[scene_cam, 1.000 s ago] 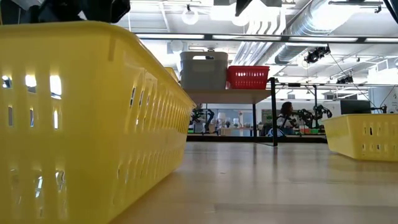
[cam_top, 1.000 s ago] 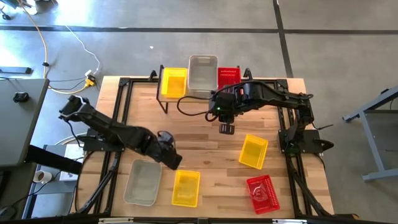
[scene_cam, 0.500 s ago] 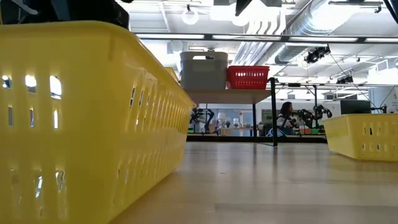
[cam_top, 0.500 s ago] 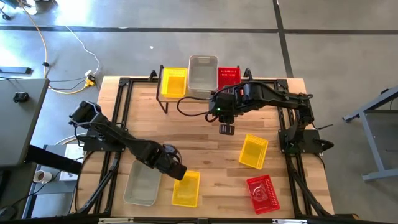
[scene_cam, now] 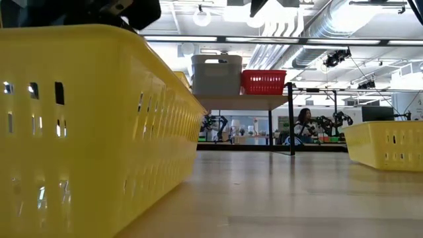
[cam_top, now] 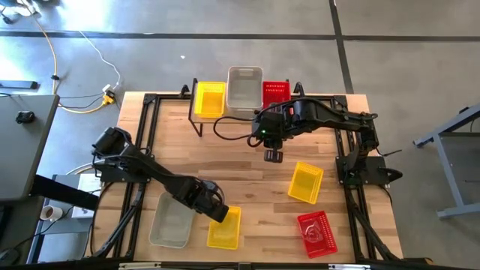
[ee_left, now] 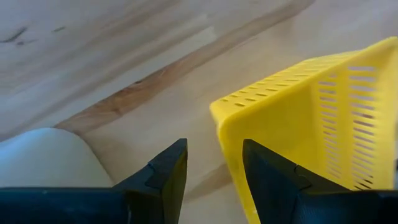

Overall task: Stack baskets on shelf by color
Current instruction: Stack the bottom yellow bin on top of the yellow bin on the shelf

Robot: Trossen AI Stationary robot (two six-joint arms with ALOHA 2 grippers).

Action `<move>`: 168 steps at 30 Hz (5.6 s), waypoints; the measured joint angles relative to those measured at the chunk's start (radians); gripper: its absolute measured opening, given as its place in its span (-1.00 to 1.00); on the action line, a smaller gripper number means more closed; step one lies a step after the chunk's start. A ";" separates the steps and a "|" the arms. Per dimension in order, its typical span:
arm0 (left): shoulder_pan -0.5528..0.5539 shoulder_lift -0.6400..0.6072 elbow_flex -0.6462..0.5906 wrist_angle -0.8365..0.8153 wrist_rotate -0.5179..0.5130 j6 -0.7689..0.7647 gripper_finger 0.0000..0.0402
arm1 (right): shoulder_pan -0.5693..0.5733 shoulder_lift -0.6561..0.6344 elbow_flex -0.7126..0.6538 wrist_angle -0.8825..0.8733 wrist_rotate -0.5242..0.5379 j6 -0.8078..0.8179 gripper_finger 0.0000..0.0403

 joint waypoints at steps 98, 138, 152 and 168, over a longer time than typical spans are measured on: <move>0.920 -0.677 0.117 -0.233 0.066 0.809 -0.98 | -0.045 0.000 0.000 0.000 0.053 0.191 -0.47; 1.452 -0.202 0.597 -0.471 0.429 0.946 -0.98 | -0.329 0.000 0.000 0.028 0.101 -0.058 -0.47; 1.484 -0.175 0.597 -0.535 0.433 0.963 -0.98 | -0.330 0.000 0.000 0.048 0.098 -0.061 -0.47; 1.482 -0.097 0.597 -0.552 0.407 0.988 -0.98 | -0.330 0.000 0.000 0.049 0.097 -0.054 -0.47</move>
